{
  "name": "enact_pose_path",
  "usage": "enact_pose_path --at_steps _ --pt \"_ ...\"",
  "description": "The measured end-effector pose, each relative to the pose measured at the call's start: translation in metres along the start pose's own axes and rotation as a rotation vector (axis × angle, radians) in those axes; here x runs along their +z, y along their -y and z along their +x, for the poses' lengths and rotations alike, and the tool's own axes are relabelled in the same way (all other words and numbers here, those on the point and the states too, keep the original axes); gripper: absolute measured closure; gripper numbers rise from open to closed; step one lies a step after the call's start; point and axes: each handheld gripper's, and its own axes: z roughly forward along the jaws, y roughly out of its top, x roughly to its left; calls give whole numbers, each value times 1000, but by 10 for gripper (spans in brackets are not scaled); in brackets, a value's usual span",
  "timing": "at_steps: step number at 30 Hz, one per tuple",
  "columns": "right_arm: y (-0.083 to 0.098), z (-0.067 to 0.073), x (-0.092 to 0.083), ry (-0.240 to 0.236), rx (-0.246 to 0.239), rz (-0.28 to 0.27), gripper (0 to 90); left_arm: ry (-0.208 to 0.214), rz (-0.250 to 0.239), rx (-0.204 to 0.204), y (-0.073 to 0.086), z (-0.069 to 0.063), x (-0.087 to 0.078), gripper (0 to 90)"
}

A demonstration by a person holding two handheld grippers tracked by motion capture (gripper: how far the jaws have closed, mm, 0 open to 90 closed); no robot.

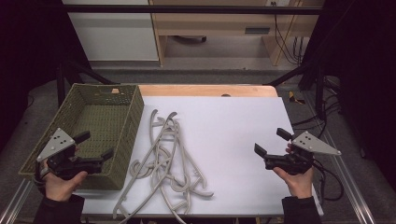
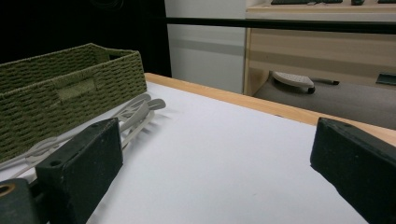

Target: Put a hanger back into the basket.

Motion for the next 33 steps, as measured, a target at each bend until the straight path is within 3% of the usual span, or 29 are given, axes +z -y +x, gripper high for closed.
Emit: enact_pose_path --at_steps 5,13,23,26,27,30,32,33 --pt "0 1 0 -3 6 -3 22 17 35 20 0 -7 5 17" --pt "-2 2 -2 -11 11 -8 23 74 111 78 6 -31 21 44" --pt "-2 8 1 -10 -2 14 22 168 262 162 24 -65 41 97" --pt "-2 9 3 -10 -4 22 22 176 294 174 29 -70 45 119" --pt "-1 9 3 -10 -5 26 22 185 325 173 33 -72 48 137" --pt "-1 9 3 -11 -1 21 24 195 351 163 37 -74 51 162" --pt "-1 9 3 -16 7 15 26 214 410 153 44 -76 55 197" --pt "-1 9 3 -15 6 17 26 214 410 153 44 -76 55 215"
